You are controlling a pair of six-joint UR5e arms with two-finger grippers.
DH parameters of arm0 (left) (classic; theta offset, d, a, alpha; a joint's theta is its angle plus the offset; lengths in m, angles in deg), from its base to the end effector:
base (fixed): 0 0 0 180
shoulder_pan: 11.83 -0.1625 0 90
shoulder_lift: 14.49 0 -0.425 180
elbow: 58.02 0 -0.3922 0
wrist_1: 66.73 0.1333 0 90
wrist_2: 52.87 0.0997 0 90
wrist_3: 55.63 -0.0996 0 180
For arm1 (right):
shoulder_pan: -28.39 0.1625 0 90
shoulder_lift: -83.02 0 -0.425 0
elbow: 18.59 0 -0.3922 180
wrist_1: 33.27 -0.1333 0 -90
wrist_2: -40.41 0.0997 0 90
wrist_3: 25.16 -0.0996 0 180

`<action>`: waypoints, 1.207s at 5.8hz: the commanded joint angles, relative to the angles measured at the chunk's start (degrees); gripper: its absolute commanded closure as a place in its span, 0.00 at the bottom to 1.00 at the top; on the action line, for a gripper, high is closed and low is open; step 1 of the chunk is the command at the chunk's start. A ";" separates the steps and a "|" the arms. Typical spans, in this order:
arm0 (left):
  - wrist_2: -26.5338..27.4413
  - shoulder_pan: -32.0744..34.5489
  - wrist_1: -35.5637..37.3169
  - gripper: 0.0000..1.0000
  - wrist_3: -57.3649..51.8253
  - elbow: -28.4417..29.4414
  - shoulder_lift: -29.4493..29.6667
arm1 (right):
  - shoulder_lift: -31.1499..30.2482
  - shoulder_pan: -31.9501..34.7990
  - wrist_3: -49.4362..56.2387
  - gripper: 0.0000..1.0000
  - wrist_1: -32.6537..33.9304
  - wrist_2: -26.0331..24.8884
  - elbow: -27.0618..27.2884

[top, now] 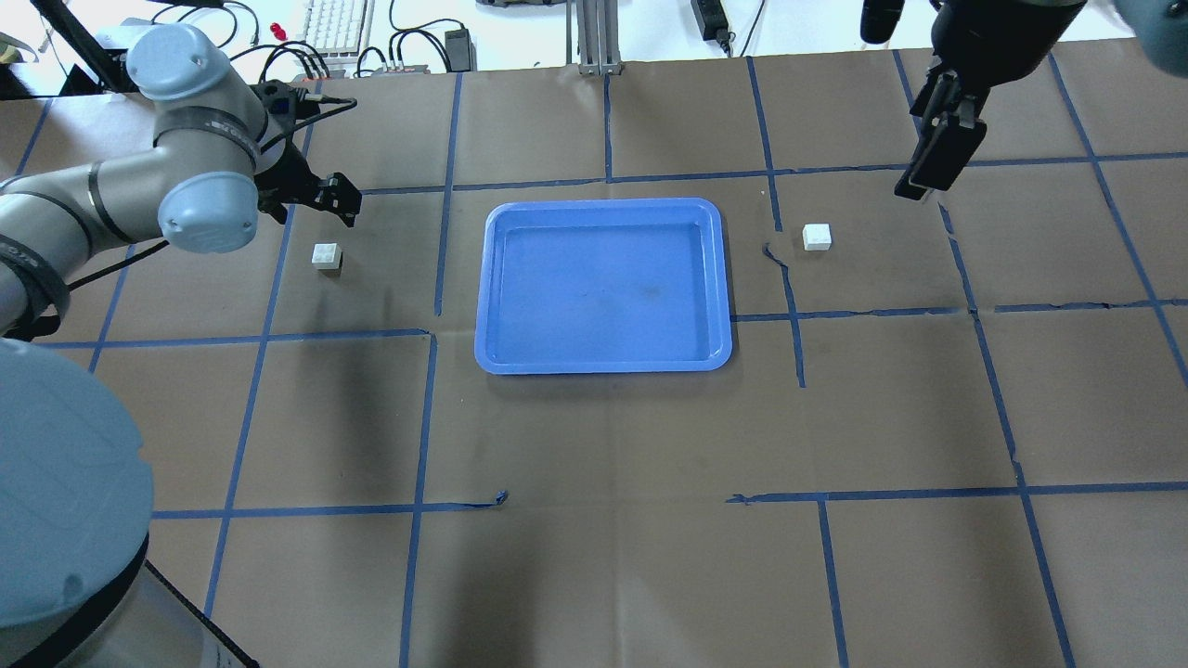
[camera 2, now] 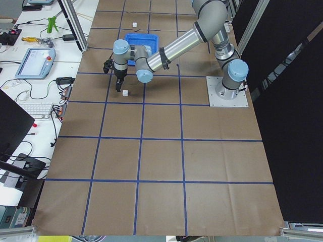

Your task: Assemble white blocks and place on blue tray

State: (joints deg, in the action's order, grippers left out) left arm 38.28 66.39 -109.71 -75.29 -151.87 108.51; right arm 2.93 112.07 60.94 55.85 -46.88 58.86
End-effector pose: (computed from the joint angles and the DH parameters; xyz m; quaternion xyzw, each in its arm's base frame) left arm 0.0064 -0.6739 0.2033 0.0676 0.9937 -0.0826 0.0336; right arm 0.0747 -0.5794 0.5028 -0.6413 0.7667 -0.0277 0.0053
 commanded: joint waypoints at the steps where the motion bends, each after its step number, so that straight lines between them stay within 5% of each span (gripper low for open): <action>1: 0.35 -0.08 -0.26 0.02 -2.57 -1.50 1.18 | 8.07 -1.93 7.32 0.00 -1.22 0.46 -9.63; 2: 0.70 -0.08 -3.05 0.03 -2.48 -1.50 1.01 | 9.58 -3.08 12.99 0.00 -1.57 1.33 -9.77; 3: 1.40 -0.26 -3.16 0.08 -2.31 -1.50 0.92 | 10.29 -5.35 17.48 0.00 -1.84 7.35 -8.90; 4: 1.49 -0.35 -3.08 0.22 -2.40 -1.50 1.01 | 11.95 -7.98 21.97 0.00 -1.76 12.28 -6.89; 6: 1.23 -2.01 -2.90 0.71 -2.66 -1.50 0.75 | 13.46 -11.43 28.12 0.00 0.52 24.67 2.31; 7: 1.23 -2.02 -2.73 0.94 -2.05 -1.16 0.57 | 15.03 -13.18 28.68 0.00 8.62 27.68 7.76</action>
State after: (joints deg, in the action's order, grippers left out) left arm 39.53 64.59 -112.57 -77.68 -153.27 109.23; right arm 16.60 100.51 88.05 58.55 -22.98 61.34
